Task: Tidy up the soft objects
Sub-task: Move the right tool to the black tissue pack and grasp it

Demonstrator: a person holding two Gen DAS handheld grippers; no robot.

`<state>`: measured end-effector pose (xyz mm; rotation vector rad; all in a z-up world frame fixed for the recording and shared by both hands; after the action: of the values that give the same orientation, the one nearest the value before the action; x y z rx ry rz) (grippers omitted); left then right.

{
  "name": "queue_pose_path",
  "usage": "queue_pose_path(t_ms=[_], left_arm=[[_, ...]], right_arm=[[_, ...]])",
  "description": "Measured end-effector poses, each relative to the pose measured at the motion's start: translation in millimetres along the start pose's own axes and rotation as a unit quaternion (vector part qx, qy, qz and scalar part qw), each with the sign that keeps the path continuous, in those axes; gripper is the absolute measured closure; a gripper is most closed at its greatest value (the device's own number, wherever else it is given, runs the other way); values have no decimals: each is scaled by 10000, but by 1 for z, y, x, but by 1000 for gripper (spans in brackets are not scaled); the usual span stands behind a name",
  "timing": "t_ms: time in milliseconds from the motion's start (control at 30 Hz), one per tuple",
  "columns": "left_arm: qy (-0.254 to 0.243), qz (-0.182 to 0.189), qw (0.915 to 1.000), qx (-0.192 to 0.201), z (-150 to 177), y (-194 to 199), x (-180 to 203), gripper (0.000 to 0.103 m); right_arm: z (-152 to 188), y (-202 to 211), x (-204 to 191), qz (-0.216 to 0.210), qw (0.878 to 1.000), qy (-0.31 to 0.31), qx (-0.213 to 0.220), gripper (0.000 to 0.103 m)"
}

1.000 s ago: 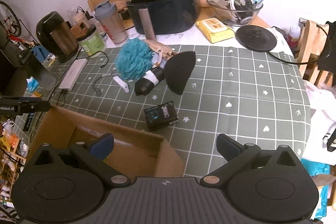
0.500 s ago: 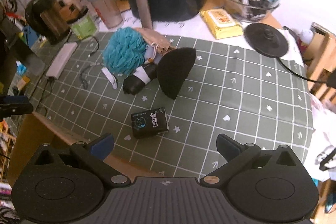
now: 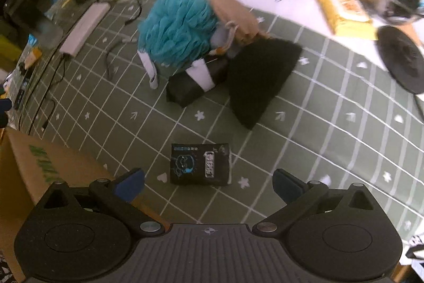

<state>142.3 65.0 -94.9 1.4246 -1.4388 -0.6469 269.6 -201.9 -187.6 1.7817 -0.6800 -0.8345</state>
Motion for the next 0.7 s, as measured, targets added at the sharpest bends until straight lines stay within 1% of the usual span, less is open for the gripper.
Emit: queue_pose_path(t_ms=[33,200,300,433,500,533,600,700], left_arm=[[35,-9,10000,-7,0,0,-2,35],[204,-105,9997,-15,4,2,-13,35],[311,-172,9994,-26,7,3,-20,35],[449,-256,9986,-55,10,3,-28,35],[490,-287,9984,-73,12,3,-31,35],[504,-300,9982,-83,12,2,-32,35],[516,-323,9981,-87,12,2,-34,35],[522,-331,9981,-83,11,1,-34,35]], right_arm=[[-2,-6,0,-30,10000,26,-73,6],[-12,-40,-6,-216,9981,184,-546,8],[-14,-59,-12,-182,9960,301,-817,8],[-17,-77,-16,-68,9951,247,-953,10],[-17,-85,-17,103,9946,249,-1004,12],[-17,-88,-16,251,9939,271,-1037,14],[-15,-92,-16,591,9911,406,-1117,15],[-12,-92,-11,810,9891,341,-1179,17]])
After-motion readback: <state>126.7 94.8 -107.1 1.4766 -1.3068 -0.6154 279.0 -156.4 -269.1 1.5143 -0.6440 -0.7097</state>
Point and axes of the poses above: each gripper's, at about its wrist camera, not at the fingertips, and y roughly against the way its jaws point, x to its right, z to its underside, the point moved 8 cm from there along -y, roughly the way its jaws point, and after that the axes turned 3 degrees about -x, right-handed, at the moved point
